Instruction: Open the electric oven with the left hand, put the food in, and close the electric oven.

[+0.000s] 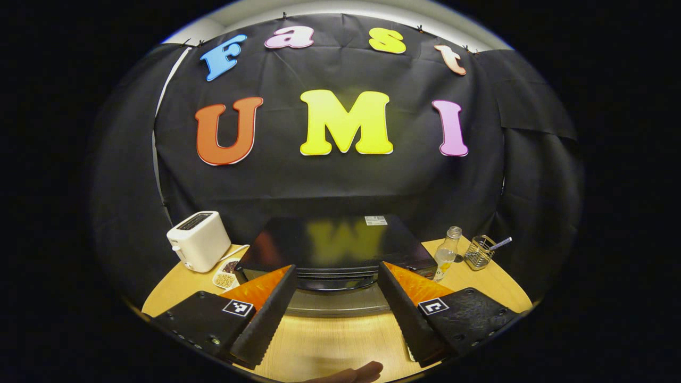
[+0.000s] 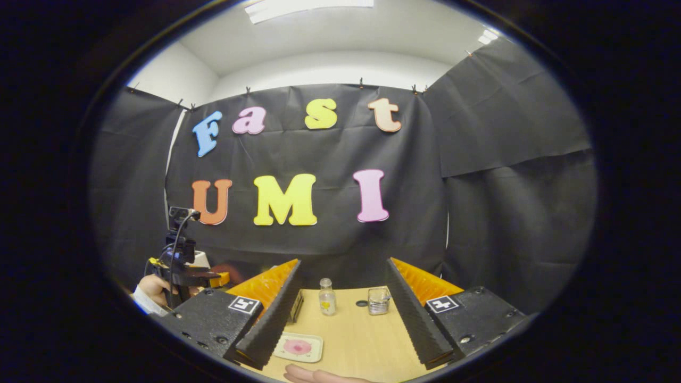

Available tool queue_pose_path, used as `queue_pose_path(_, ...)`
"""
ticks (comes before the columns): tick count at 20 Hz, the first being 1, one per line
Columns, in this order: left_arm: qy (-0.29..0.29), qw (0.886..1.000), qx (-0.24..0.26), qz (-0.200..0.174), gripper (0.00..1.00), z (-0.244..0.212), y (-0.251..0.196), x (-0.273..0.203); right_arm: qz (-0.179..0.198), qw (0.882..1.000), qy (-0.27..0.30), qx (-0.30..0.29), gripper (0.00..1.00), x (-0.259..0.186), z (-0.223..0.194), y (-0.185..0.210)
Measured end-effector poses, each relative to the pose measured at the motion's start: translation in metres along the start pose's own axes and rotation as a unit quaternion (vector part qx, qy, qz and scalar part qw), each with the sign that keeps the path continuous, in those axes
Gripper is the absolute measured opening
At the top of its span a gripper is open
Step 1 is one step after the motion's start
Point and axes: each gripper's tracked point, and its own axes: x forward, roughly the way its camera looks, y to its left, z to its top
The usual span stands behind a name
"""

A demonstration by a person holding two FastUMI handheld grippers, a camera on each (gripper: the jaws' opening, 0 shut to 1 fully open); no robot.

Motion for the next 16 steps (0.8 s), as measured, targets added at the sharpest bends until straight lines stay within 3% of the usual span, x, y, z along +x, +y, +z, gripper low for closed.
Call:
queue_pose_path(4,0.050,0.999,0.007,0.005,0.97,-0.018,0.000,0.029,-0.001,1.000,0.007,0.004,0.96,0.005,-0.003,-0.009)
queue_pose_path(5,0.066,0.998,0.004,0.003,0.89,-0.026,0.000,0.036,-0.004,1.000,0.005,0.002,0.96,0.006,-0.002,-0.013)
queue_pose_path(6,0.086,0.996,-0.004,-0.008,0.97,-0.036,-0.005,0.041,-0.008,1.000,0.003,0.000,0.96,0.006,-0.001,-0.016)
queue_pose_path(8,0.085,0.996,0.019,0.017,0.99,-0.033,0.005,0.047,-0.013,1.000,-0.006,-0.002,0.96,0.007,0.001,-0.020)
queue_pose_path(16,0.081,0.996,0.014,0.016,0.98,-0.033,0.006,0.057,-0.010,1.000,0.006,0.003,0.96,0.016,-0.008,-0.022)
